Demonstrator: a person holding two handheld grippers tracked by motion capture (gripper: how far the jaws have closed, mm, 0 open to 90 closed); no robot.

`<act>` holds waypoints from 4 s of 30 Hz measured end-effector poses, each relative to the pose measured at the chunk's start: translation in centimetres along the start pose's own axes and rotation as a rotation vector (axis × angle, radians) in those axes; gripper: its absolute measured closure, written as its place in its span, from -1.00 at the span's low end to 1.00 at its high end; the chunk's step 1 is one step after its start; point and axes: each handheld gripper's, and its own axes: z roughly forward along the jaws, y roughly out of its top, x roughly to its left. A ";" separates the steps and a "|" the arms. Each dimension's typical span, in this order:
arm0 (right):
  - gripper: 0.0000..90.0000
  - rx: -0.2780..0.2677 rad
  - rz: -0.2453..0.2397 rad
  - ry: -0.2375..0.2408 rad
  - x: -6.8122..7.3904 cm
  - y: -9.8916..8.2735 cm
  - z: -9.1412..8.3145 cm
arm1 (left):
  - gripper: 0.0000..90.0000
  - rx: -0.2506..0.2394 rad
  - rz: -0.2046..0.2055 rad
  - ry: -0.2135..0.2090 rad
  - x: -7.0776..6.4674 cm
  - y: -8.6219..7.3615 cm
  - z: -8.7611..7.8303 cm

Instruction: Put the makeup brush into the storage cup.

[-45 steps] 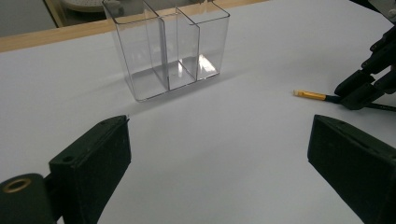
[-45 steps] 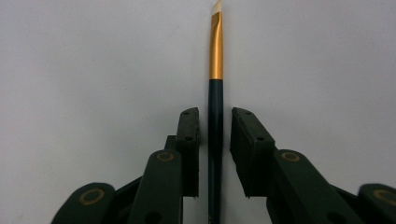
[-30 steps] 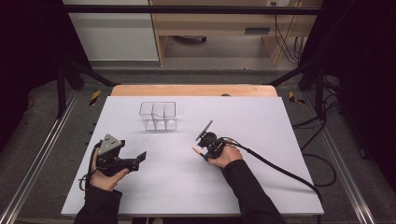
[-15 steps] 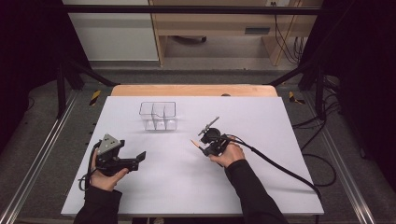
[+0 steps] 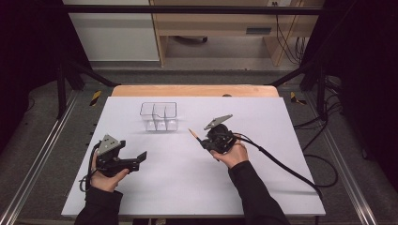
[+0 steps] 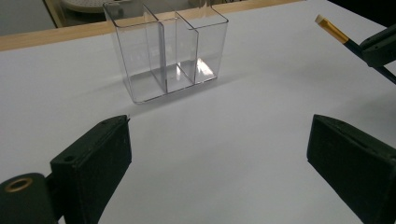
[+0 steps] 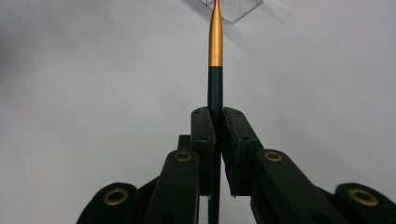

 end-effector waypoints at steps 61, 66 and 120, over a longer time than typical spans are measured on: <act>0.86 -0.425 0.037 0.085 1.9 -2.7 -2.9 | -0.86 -0.164 -0.037 -0.144 -5.1 3.8 0.7; 0.86 -0.424 0.036 0.085 2.0 -2.8 -2.7 | -0.85 -0.172 -0.048 -0.158 -5.5 4.0 1.1; 0.86 -0.468 0.054 0.106 2.8 -3.2 -1.5 | -0.64 -0.240 -0.166 -0.278 -8.9 4.6 4.7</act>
